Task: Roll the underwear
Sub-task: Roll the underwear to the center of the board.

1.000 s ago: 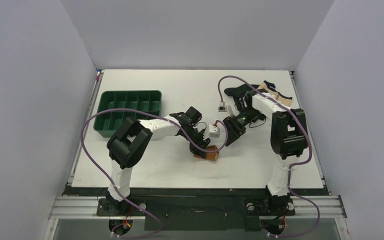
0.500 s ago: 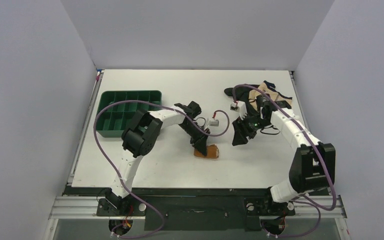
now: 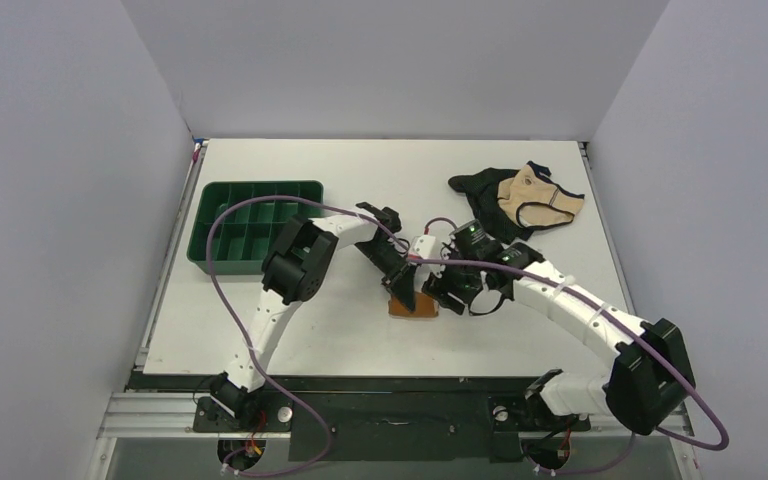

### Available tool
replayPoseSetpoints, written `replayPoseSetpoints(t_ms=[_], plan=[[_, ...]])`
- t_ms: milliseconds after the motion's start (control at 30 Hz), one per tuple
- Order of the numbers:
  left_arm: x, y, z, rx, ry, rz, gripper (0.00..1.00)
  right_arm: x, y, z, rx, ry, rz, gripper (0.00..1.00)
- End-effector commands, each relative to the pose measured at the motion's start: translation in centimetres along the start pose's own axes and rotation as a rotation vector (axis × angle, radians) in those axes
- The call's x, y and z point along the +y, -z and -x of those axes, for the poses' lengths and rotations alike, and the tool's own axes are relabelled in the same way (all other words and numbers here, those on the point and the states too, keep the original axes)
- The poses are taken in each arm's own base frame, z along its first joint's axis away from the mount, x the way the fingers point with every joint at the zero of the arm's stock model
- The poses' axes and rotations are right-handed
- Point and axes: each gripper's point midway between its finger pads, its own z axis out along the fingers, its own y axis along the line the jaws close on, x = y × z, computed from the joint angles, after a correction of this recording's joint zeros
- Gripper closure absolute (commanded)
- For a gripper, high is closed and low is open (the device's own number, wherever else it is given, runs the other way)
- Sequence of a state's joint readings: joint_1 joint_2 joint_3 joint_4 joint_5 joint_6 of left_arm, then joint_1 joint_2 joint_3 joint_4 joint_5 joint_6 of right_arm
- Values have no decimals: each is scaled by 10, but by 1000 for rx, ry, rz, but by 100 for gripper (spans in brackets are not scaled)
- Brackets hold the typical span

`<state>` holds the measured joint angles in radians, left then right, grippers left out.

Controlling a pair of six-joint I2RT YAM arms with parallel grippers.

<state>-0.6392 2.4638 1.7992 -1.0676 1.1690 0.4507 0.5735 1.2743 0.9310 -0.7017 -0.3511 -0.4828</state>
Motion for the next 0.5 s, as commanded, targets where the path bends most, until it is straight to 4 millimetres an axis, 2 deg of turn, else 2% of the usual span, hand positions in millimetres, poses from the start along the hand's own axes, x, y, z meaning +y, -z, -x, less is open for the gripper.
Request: replayPoseSetpoints(t_ms=[0,200,467], plan=[[54,-11,-35,128,39,122,100,-9,-16,11,53,141,-129,41],[56,-12,-35,132,53,109,100,8,-37,17,126,295,-132,41],[56,-13,-37,141,58,106,100,22,-62,15,184,393,-105,40]])
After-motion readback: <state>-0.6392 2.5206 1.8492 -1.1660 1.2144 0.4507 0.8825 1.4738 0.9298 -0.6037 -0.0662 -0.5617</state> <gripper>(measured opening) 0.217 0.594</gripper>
